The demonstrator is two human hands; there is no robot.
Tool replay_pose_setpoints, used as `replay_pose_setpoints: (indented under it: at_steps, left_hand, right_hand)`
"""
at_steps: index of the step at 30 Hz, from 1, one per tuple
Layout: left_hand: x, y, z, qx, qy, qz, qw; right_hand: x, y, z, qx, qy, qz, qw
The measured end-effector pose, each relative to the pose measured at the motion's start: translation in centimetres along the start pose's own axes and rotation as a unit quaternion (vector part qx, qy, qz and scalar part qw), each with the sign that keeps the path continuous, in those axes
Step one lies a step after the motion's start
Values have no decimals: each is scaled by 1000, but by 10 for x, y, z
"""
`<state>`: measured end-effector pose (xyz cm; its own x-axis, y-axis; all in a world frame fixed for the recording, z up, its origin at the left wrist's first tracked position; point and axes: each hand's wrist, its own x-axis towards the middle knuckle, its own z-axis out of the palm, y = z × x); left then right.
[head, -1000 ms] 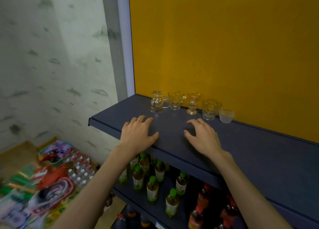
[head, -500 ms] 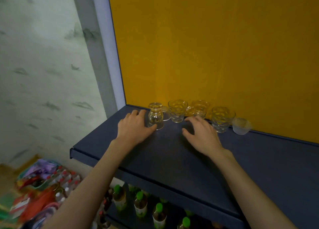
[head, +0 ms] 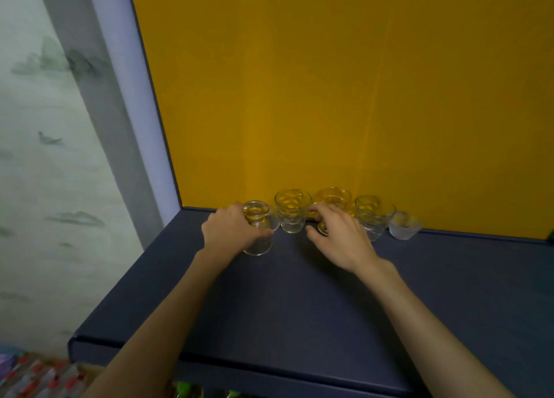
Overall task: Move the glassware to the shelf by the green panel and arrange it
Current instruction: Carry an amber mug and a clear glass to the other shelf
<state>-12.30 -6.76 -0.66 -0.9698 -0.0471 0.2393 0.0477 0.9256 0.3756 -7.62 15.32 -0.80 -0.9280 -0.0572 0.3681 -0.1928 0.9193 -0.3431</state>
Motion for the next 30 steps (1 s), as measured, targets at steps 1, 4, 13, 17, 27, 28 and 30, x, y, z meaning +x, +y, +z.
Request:
replay_pose_setpoints:
  at_steps: [1, 4, 13, 17, 27, 28, 30]
  left_hand:
    - [1, -2, -1, -10, 3, 6, 1000]
    - [3, -9, -4, -39, 8, 21, 999]
    - [11, -46, -16, -282, 18, -12, 959]
    - [12, -52, -27, -383, 20, -17, 923]
    - [22, -60, -24, -506, -40, -83, 857]
    - [22, -60, -24, -510, -49, -85, 854]
    - [22, -59, -23, -521, -61, -94, 846]
  right_hand:
    - [3, -3, 2, -2, 2, 5, 1000]
    - [11, -11, 7, -18, -4, 17, 1000]
    - [25, -26, 21, -72, -39, 41, 996]
    - [28, -27, 29, -78, -41, 50, 995]
    - [25, -30, 30, -88, -42, 41, 994]
    - [22, -31, 29, -88, -43, 42, 994]
    - [17, -33, 27, -83, -42, 48, 994]
